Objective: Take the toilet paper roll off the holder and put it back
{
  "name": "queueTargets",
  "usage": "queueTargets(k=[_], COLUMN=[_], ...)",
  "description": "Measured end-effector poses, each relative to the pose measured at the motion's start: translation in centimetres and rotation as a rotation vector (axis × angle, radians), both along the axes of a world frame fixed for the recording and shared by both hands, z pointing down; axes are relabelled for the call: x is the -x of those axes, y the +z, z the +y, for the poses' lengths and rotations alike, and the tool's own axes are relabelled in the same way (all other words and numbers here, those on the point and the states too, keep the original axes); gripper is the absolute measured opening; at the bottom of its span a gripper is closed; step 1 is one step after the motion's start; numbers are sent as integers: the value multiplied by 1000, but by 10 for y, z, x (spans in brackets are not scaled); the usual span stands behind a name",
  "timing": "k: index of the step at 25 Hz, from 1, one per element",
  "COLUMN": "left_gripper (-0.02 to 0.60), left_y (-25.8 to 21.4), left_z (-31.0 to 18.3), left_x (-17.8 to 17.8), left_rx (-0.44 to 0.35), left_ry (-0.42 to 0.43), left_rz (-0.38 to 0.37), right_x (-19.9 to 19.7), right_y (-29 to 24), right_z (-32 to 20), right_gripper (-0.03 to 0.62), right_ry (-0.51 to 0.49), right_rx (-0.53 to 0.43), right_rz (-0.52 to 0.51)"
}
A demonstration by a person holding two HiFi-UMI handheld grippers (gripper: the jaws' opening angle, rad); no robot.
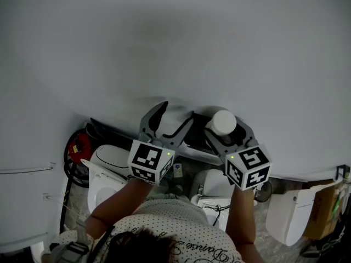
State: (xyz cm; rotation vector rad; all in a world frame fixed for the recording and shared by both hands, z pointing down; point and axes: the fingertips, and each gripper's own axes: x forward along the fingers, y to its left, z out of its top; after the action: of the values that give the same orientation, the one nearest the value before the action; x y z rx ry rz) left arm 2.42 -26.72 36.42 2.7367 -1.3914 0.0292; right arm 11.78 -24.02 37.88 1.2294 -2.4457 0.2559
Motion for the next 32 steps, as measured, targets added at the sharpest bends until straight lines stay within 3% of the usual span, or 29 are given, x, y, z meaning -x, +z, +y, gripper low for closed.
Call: queueTargets(k=[14, 26, 32], left_gripper=[311, 311, 311], left_y=[0, 2, 0], left_z=[1, 0, -2], left_x=[1, 4, 9], left_rx=[-2, 1, -6], left_ry=[3, -5, -19], left_rz=[2, 1, -5], right_x=[-2, 2, -2], right_y=[1, -2, -16], right_z=[1, 0, -2], right_gripper=[307, 396, 402], right_ry=[14, 26, 36], right_rx=[-17, -48, -85], right_rz=[-14, -46, -82])
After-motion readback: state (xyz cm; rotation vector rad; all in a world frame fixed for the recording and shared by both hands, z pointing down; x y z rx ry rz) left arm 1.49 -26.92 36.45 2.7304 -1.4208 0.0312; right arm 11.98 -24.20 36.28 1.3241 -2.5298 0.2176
